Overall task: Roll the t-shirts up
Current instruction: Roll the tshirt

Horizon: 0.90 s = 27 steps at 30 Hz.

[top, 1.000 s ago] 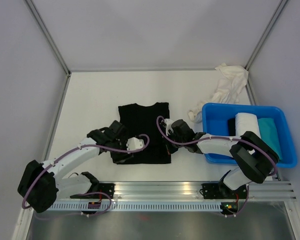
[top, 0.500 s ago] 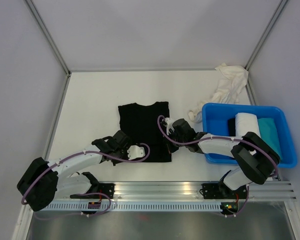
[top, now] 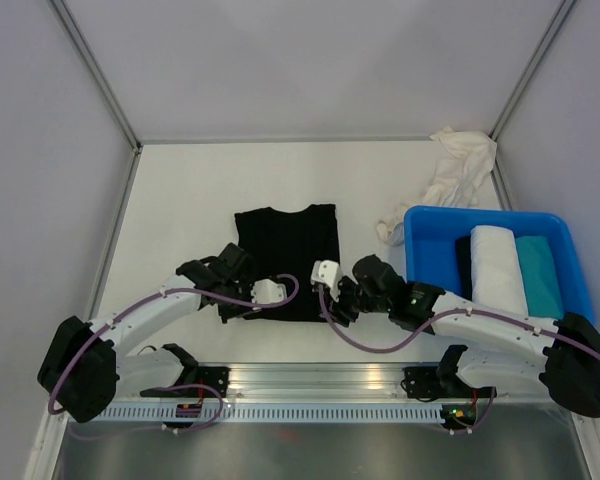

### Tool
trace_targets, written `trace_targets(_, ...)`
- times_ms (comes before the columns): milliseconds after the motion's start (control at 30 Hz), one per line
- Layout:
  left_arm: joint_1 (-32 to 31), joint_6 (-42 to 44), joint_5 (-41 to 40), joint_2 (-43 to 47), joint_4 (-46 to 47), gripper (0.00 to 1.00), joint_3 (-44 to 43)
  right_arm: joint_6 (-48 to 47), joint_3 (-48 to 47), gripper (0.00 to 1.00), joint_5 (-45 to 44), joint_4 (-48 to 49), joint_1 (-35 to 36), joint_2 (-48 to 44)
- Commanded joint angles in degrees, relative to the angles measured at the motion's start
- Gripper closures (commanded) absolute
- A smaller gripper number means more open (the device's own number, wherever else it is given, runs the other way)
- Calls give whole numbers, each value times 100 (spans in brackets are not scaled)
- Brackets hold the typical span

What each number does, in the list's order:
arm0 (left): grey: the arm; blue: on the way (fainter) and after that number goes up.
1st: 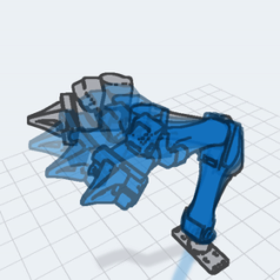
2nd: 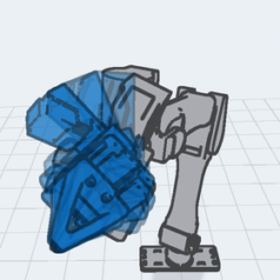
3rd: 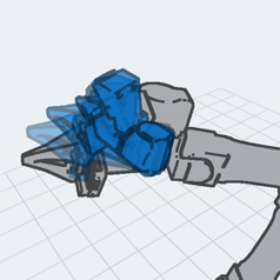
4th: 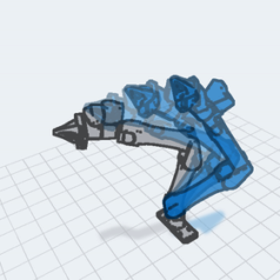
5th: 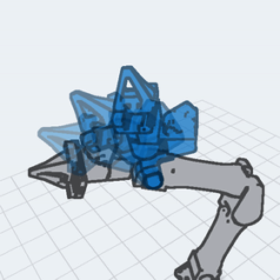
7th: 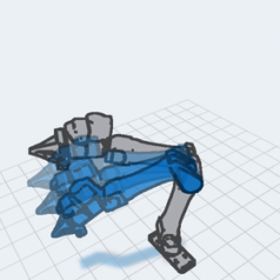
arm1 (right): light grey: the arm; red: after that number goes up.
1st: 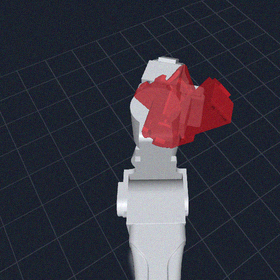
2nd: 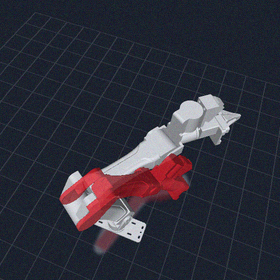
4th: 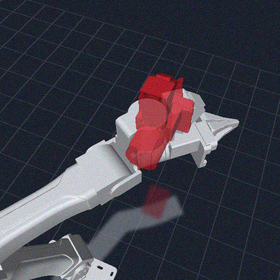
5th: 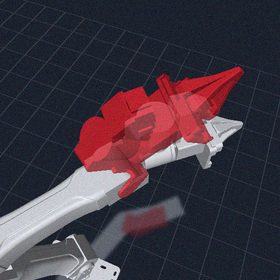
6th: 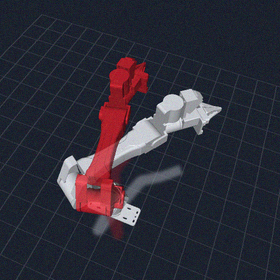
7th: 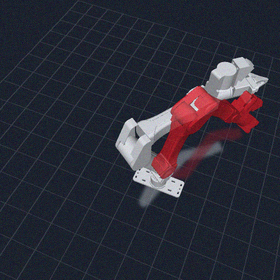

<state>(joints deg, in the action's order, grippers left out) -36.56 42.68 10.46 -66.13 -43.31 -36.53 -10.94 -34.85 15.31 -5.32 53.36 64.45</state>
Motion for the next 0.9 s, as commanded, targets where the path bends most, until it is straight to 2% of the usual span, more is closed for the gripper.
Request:
trace_targets(0,306,557,912,-111,-635,98,-442,-1489,364,44,-818,-373,490,-108)
trace_targets(133,456,637,1028,-163,-644,98,-425,-1631,505,43,-1678,-84,1043,138)
trace_targets(267,509,724,1020,-155,-670,98,-355,-1596,576,42,-2364,365,1071,603)
trace_targets(367,579,751,1090,-128,-705,98,-354,-1578,611,43,-2498,699,1080,875)
trace_targets(433,632,777,1186,-120,-793,98,-381,-1552,559,54,-2472,647,1071,1069)
trace_targets(467,650,838,1230,-120,-854,98,-398,-1499,428,82,-2463,394,1071,1122)
trace_targets(500,693,891,1283,-120,-924,98,-390,-1351,357,93,-2384,235,1080,1140)
trace_targets(533,720,953,1309,-94,-1090,98,-398,-1315,287,99,-2262,77,1071,1106)
trace_targets(700,1000,1602,1547,-32,-1872,98,-512,-1244,-109,100,-839,-1074,1062,579)
trace_targets(733,1036,1734,1582,-40,-2048,98,-582,-1209,-205,99,-236,-1250,992,500)
trace_targets(800,1124,2103,1600,-84,-2497,98,-644,-1182,-408,99,426,-1672,652,472)
trace_targets(833,1159,2226,1600,-111,-2620,98,-723,-1269,-443,100,1073,-1778,492,507)
trace_targets(867,1194,2402,1591,-137,-2795,98,-750,-1331,-470,100,1227,-1858,352,508)
